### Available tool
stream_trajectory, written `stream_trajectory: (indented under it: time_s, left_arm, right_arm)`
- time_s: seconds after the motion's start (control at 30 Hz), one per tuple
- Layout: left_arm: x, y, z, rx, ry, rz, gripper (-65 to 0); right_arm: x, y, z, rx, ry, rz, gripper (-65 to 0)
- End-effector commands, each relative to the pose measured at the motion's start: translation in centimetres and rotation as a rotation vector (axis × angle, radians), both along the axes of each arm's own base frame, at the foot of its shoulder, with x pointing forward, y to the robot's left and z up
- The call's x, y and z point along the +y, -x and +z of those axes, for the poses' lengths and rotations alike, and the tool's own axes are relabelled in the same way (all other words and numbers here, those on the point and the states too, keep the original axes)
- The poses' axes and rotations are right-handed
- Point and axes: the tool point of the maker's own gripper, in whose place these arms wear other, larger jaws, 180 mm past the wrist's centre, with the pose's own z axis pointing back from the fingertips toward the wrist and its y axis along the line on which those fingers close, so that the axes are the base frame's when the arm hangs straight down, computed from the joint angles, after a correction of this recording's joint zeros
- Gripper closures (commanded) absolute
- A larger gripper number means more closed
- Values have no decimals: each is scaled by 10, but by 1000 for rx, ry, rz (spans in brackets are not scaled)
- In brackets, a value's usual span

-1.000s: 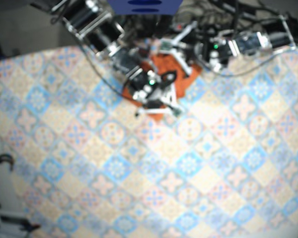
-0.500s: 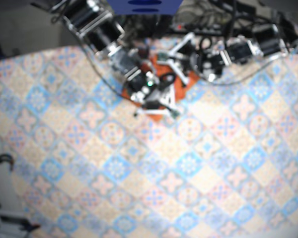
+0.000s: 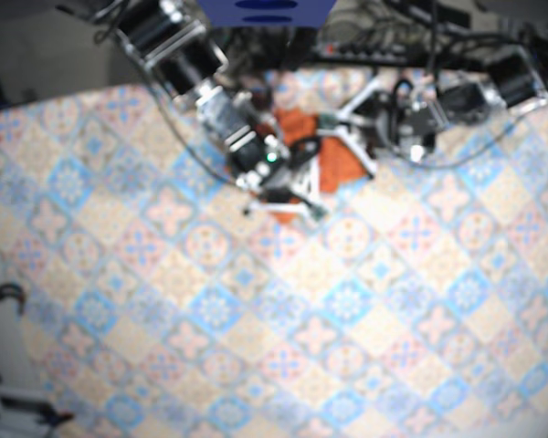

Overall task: Fold the T-shirt properly
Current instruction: 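Move the left gripper in beside the orange bundle, then drag the orange bundle with the right gripper while the left gripper steadies it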

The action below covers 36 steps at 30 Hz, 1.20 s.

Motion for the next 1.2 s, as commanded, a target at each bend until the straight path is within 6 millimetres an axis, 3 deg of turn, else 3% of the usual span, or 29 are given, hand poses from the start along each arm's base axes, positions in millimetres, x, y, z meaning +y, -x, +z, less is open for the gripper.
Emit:
stream_trajectory:
  time_s: [0.0,0.23,0.5,0.57,0.73,0.83,1.0,1.17]
  left_arm:
    - [35,-27,3,-91,-126,33,-69]
    - [55,-58,10,-140,-146,136,-70]
    - [58,-58,8,-135,-152,142,-73]
    - [57,-56,7,-131,-150,142,-73]
    - [57,-49,5,-117,-149,139,-73]
    - [47,-50,13,-134,-121,118,-73]
    - [23,-45,40,-150,-29,75,-74]
    - [1,-45,62,-133,49,99,-74]
  right_arm:
    - [-17,-3,-4,4,69,-18,-175]
    - [-17,-2,-5,5,72,-16,-174]
    - [-35,-2,-10,10,106,-24,-174]
    - [-50,-7,-11,7,115,-57,-174]
    - [-65,-34,17,-63,66,-153,-174]
    - [-77,-39,22,-60,69,-199,-174]
    - [-80,-38,17,-39,79,-210,-174]
    - [-113,-42,1,39,53,-385,-174]
